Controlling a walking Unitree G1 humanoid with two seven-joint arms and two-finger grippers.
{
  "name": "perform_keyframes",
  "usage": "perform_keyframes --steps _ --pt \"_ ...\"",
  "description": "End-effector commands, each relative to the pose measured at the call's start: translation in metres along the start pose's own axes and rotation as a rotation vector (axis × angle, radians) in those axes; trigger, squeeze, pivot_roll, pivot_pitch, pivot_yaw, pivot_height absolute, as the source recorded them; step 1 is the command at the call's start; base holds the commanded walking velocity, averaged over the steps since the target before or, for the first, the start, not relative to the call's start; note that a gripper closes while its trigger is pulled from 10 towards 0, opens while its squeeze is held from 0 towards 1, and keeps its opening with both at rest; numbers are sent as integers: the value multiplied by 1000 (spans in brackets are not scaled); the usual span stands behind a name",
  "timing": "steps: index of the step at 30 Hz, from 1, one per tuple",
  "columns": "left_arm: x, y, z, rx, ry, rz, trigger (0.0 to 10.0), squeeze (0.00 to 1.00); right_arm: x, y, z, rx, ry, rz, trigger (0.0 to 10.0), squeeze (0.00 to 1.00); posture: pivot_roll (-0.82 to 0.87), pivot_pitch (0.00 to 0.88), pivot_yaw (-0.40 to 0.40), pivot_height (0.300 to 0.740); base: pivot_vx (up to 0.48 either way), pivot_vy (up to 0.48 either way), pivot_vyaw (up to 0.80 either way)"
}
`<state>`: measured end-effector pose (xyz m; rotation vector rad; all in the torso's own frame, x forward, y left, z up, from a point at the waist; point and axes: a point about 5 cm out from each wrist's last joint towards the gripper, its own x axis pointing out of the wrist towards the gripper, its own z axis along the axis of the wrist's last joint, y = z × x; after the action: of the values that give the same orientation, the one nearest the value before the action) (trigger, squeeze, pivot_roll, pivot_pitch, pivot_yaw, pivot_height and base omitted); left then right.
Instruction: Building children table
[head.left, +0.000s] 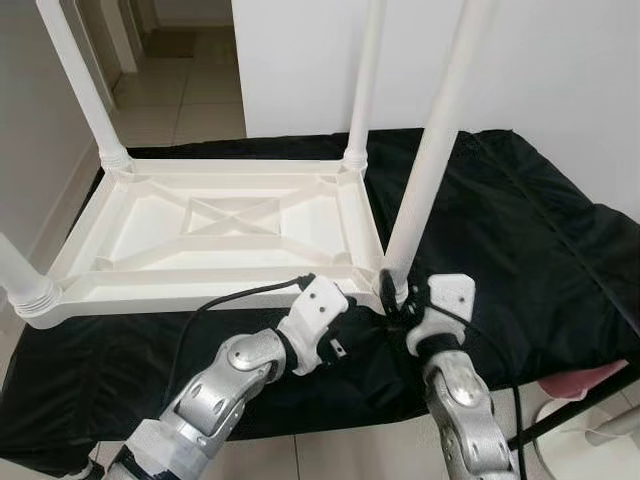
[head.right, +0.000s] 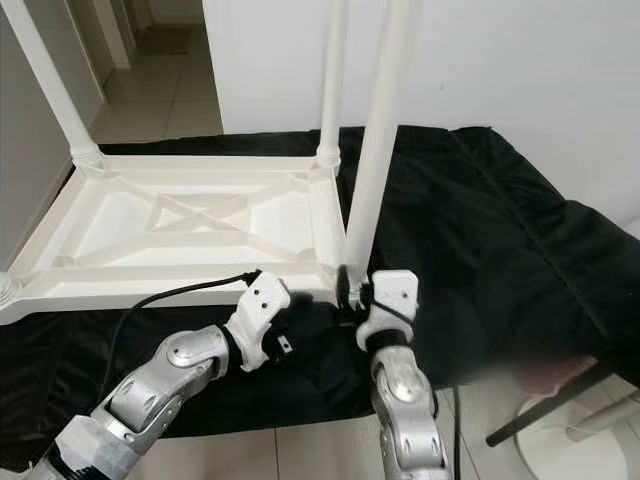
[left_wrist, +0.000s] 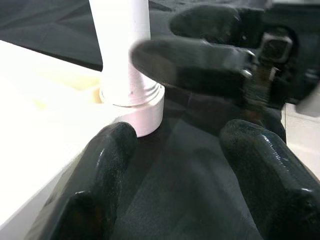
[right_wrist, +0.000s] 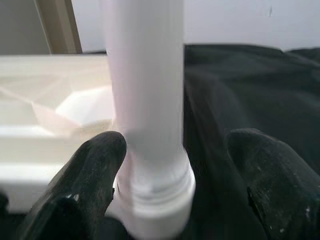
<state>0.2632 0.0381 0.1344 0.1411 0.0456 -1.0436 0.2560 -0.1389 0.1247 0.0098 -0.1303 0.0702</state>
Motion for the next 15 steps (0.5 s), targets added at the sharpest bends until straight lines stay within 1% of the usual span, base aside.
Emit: perform_keyframes --steps 1,2,3,4,5,8,10,11,12,13,14,15 --pt "-3 -1 0 11 -3 -80 10000 0 -10 1 -3 16 15 32 8471 0 -75 16 7 740 0 0 0" --pt "-3 -1 0 11 -3 -80 10000 0 -10 1 -3 16 15 32 8471 0 -75 16 7 740 0 0 0" --pt "-3 4 2 13 -13 -64 10000 0 -13 2 -5 13 22 50 627 0 -76 16 8 740 0 0 0" --pt "-3 4 2 13 -13 -64 10000 0 -13 2 -5 13 22 50 627 0 -76 16 8 740 0 0 0" --pt "-4 11 5 22 -25 -39 10000 0 -18 5 -6 22 30 90 0 0 -77 15 6 740 0 0 0" --pt "-6 15 6 24 -28 -25 10000 0 -18 6 -6 27 34 105 0 0 -79 15 7 740 0 0 0" --pt "-9 23 6 44 -25 2 10000 0 -17 8 -7 37 42 131 157 0 -77 13 4 740 0 0 0" --pt "-9 23 6 44 -25 2 10000 0 -17 8 -7 37 42 131 157 0 -77 13 4 740 0 0 0" --pt "-11 28 7 50 -28 22 10000 0 -16 12 -7 46 50 167 7333 0 -77 13 4 740 0 0 0" --pt "-11 28 7 50 -28 22 10000 0 -16 12 -7 46 50 167 7333 0 -77 13 4 740 0 0 0" --pt "-13 33 9 56 -39 44 10000 0 -15 16 -7 58 55 203 10000 0 -73 11 2 740 0 0 0" --pt "-16 42 12 59 -57 91 10000 0 -12 22 -6 73 55 262 10000 0 -72 11 0 740 0 0 0"
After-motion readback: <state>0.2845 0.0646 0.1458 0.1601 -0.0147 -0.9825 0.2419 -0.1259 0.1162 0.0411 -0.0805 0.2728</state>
